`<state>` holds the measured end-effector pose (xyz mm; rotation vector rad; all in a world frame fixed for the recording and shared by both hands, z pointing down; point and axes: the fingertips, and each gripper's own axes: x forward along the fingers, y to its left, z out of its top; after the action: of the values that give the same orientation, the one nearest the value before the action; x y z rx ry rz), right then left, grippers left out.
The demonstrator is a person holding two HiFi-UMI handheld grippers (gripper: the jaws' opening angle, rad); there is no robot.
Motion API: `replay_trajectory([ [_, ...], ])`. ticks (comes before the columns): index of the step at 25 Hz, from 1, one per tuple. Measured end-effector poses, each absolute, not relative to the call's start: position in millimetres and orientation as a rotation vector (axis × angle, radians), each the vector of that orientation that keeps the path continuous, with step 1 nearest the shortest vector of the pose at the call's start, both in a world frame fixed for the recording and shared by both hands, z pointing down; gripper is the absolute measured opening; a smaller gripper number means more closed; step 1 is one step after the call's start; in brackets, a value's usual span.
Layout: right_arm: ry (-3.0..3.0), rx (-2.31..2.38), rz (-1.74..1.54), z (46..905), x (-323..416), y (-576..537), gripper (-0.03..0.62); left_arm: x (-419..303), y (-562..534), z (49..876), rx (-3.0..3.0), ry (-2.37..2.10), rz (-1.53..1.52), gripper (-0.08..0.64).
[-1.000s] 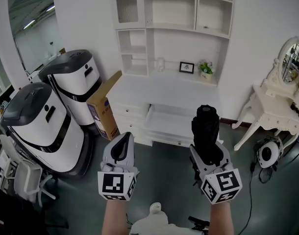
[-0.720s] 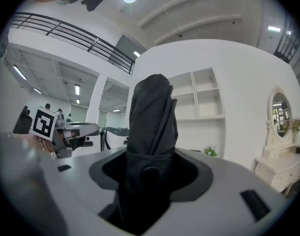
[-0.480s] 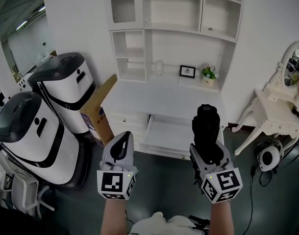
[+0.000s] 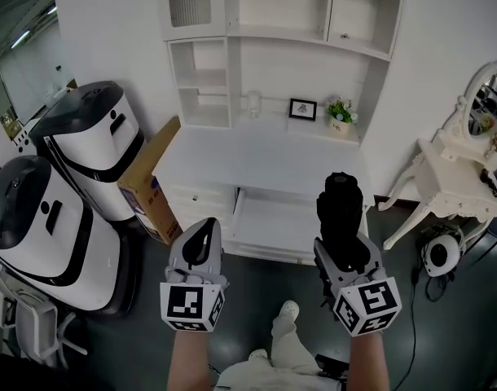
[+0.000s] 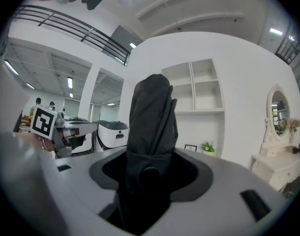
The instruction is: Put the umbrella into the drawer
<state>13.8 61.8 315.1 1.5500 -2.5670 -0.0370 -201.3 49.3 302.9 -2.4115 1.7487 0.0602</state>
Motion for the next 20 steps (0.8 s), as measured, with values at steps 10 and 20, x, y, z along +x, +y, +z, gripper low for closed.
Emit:
replay_trajectory([
  [10, -2.541, 1.603, 0.001, 332, 51, 9, 0.244, -167, -13, 314, -2.448, 1.712, 0.054, 0.009],
  [20, -2.537, 1.610, 0.086, 344, 97, -86, 0.244, -122, -110, 320, -2.471, 1.706, -0.006, 0.009],
])
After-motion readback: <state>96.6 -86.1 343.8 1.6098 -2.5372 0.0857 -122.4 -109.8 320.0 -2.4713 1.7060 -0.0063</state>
